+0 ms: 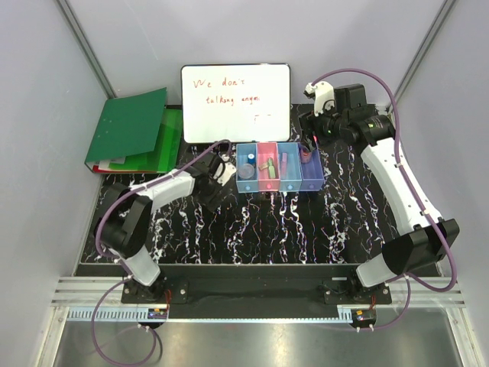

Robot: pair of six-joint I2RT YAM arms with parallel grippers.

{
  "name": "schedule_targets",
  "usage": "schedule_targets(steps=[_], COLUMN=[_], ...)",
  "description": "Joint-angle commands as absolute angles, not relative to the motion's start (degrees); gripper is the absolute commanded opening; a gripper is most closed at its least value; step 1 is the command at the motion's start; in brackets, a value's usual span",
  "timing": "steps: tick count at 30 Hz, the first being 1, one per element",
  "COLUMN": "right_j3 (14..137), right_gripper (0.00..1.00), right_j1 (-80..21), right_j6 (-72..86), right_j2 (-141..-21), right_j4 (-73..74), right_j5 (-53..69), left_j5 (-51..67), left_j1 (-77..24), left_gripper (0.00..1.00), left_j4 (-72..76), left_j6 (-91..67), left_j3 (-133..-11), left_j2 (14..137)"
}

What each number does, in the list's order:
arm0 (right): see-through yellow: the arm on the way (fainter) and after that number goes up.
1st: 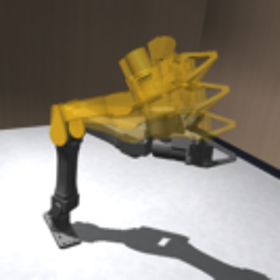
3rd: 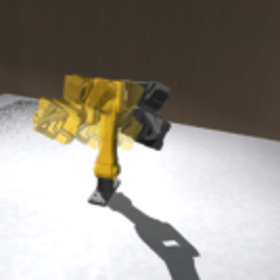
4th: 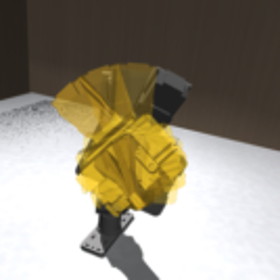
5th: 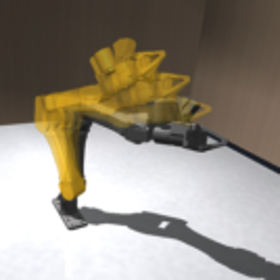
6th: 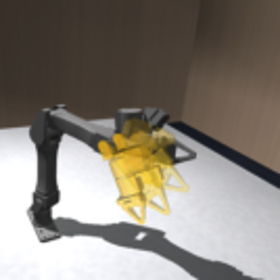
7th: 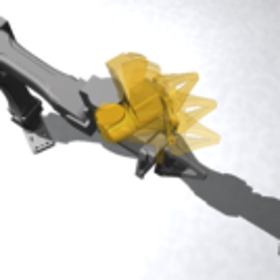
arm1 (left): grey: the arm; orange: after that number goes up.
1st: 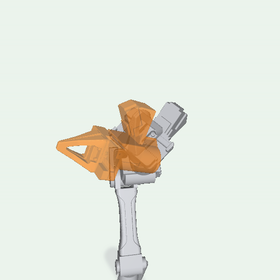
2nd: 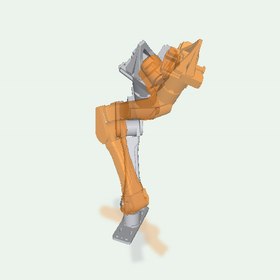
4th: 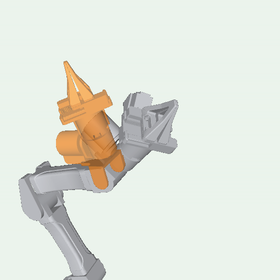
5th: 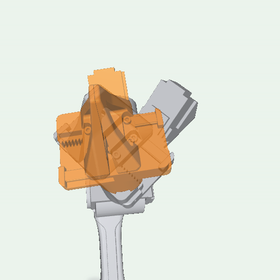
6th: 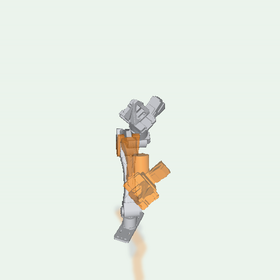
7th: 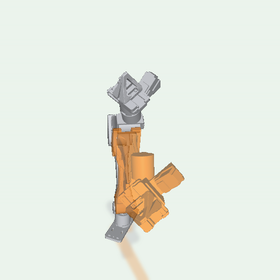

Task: Sort the stationery into containers
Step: Pick up the stationery from the center of the board.

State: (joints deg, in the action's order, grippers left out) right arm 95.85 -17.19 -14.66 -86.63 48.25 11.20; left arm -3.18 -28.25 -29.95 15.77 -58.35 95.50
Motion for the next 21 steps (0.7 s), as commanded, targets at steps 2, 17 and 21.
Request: schedule_targets(steps=[2,17,21], right_j3=[98.3,100.4,100.3], right_gripper=[0.70,0.70,0.70], right_j1=[-17.0,-17.0,-17.0], right_j6=[-13.6,-12.6,-12.6], right_j2=[-84.8,-85.7,-85.7], right_j4=[47.0,46.9,46.9], right_j5=[12.1,13.0,13.0], left_j5=[-1.4,-0.4,-0.4], left_j1=[-27.1,-26.4,-26.4], left_gripper=[0.79,0.00,0.00], left_j4=[-27.9,-28.8,-28.8], left_j6=[14.4,13.4,13.3], left_j3=[-59.4,-60.9,-61.0], left_j2=[98.6,102.7,102.5])
